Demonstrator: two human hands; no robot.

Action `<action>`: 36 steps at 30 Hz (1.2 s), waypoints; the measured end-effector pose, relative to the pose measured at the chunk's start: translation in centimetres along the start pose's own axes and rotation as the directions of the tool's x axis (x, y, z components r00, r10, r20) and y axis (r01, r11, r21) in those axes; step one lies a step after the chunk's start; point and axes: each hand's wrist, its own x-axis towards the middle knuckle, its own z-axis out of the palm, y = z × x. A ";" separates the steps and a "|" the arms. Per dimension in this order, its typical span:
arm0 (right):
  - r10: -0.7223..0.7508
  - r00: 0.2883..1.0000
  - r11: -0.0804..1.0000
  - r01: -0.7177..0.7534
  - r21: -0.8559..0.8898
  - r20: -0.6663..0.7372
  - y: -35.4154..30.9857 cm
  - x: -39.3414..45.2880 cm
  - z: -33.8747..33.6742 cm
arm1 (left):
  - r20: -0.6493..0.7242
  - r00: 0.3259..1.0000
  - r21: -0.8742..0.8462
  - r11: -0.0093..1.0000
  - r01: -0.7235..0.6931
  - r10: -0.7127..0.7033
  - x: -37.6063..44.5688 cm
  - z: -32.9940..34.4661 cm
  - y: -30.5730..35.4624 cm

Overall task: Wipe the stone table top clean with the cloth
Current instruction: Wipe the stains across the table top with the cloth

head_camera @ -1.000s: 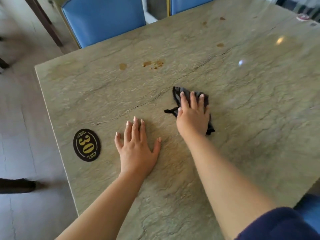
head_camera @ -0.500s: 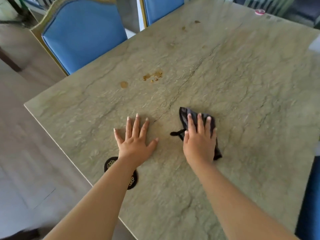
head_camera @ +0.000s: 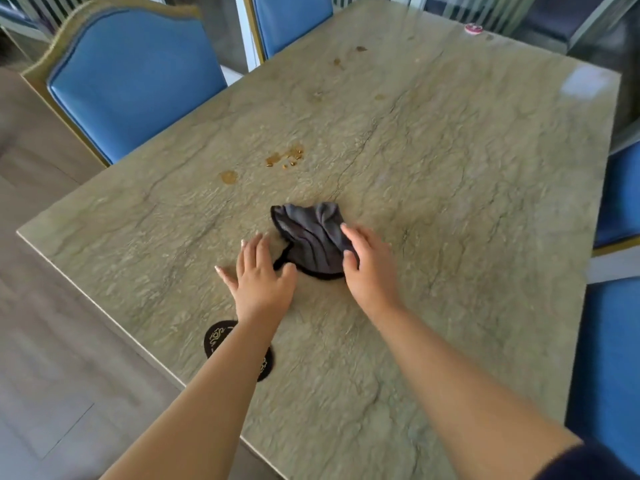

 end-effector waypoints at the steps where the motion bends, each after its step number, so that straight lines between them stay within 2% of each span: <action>1: 0.031 0.999 0.998 -0.033 -0.049 -0.039 0.7 -1.4 -0.2 | -0.062 0.996 -0.001 0.998 -0.068 0.068 0.2 0.3 0.9; 2: 0.050 0.998 0.994 -0.053 -0.093 -0.033 1.1 -2.5 -0.2 | -0.082 0.981 0.056 0.984 -0.170 0.175 0.5 1.0 2.0; 4: 0.033 0.999 0.982 -0.032 -0.184 0.001 1.5 -3.2 0.0 | 0.022 0.948 0.212 0.925 -0.314 0.317 1.5 2.9 4.2; 6: 0.019 0.999 0.967 -0.011 -0.253 0.030 1.5 -2.7 0.2 | 0.142 0.953 0.341 0.891 -0.302 0.268 3.3 4.4 5.4; 9: 0.048 0.996 0.946 -0.023 -0.323 0.071 1.4 -2.1 0.4 | 0.145 0.963 0.462 0.845 -0.268 0.226 7.0 4.5 4.9; 13: 0.060 0.990 0.923 -0.007 -0.384 0.127 1.3 -2.1 0.3 | 0.176 0.965 0.416 0.874 -0.252 0.195 8.8 3.4 4.2; 16: 0.067 0.991 0.932 -0.020 -0.362 0.117 1.0 -2.1 0.1 | 0.189 0.954 0.440 0.848 -0.295 0.234 4.8 3.4 3.8; 19: 0.064 0.992 0.935 -0.022 -0.354 0.108 0.7 -2.3 0.1 | 0.239 0.909 0.428 0.804 -0.413 0.340 -2.1 3.6 2.0; 21: 0.059 0.991 0.923 -0.009 -0.386 0.118 0.7 -2.2 0.1 | 0.276 0.857 0.387 0.766 -0.514 0.435 -5.5 3.3 0.6; 24: 0.035 0.995 0.928 0.002 -0.373 0.091 0.1 -3.2 0.2 | 0.354 0.803 0.378 0.712 -0.592 0.479 -5.7 1.7 -1.9; 27: 0.049 0.997 0.947 -0.026 -0.321 0.062 -1.9 -5.3 1.1 | 0.281 0.870 0.388 0.782 -0.488 0.404 -2.1 -0.7 -4.1; 29: 0.100 0.993 0.956 -0.078 -0.284 0.064 -4.1 -6.0 2.3 | 0.288 0.918 0.397 0.838 -0.374 0.273 1.1 -2.2 -5.4; 31: 0.158 0.985 0.961 -0.136 -0.240 0.074 -6.5 -6.0 3.7 | 0.298 0.930 0.409 0.852 -0.326 0.213 3.8 -3.4 -5.9; 34: 0.229 0.971 0.954 -0.210 -0.212 0.068 -9.5 -5.5 6.0 | 0.342 0.907 0.388 0.842 -0.375 0.247 5.4 -4.1 -6.1; 36: 0.300 0.954 0.933 -0.295 -0.207 -0.004 -11.0 -5.4 7.5 | 0.350 0.870 0.354 0.811 -0.465 0.346 4.1 -4.9 -7.7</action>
